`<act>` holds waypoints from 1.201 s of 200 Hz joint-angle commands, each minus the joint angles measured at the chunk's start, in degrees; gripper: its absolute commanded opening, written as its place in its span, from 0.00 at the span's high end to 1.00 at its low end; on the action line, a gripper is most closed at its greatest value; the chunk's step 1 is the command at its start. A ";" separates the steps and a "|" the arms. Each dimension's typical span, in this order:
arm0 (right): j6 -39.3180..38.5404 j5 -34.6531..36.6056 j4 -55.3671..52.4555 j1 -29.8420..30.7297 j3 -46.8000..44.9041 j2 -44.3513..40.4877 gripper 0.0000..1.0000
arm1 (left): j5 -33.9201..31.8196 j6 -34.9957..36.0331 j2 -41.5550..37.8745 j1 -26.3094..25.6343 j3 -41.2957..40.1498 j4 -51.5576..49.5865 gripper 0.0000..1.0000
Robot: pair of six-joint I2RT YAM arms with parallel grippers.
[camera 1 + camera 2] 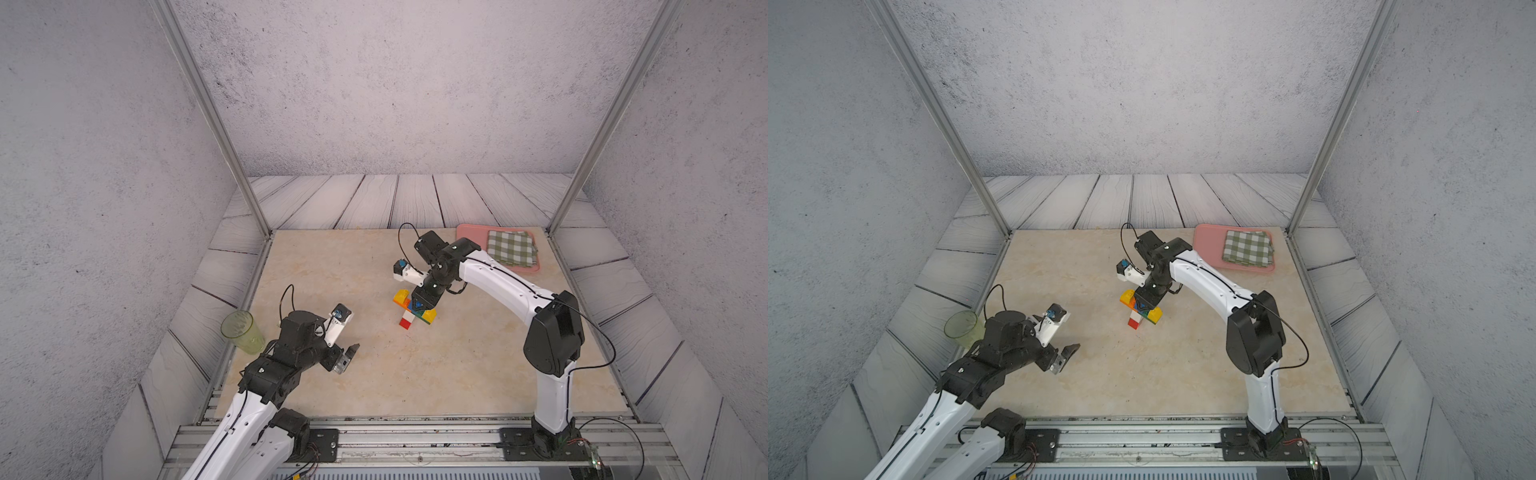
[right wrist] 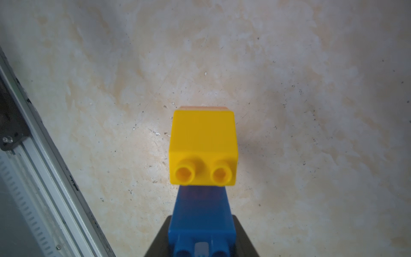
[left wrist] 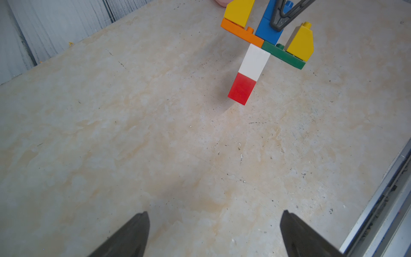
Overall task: Assemble a fork with lego
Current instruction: Adjust the lego brick at the center of the board.
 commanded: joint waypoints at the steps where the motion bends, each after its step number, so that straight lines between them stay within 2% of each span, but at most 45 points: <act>1: 5.38 -5.73 2.76 -1.54 -1.91 -6.33 1.00 | 1.52 -0.62 0.74 0.27 2.23 0.92 0.02; 40: 11.72 -11.78 5.45 -5.68 -4.78 -7.36 1.00 | 3.00 -1.60 2.65 0.27 3.01 1.24 0.02; 110: 22.32 -22.40 18.33 -11.21 -16.22 -10.42 1.00 | 4.47 -2.32 5.19 0.27 3.76 1.48 0.02; 143: 29.45 -26.45 27.89 -12.65 -22.57 -11.50 1.00 | 5.75 -1.99 7.00 0.22 4.37 1.25 0.02; 173: 34.80 -28.78 35.16 -13.47 -27.10 -11.75 1.00 | 6.98 -3.80 9.58 0.18 5.05 3.68 0.02; 240: 40.10 -32.30 42.25 -15.21 -31.87 -10.61 1.00 | 7.69 -5.95 16.16 -0.30 6.72 7.59 0.02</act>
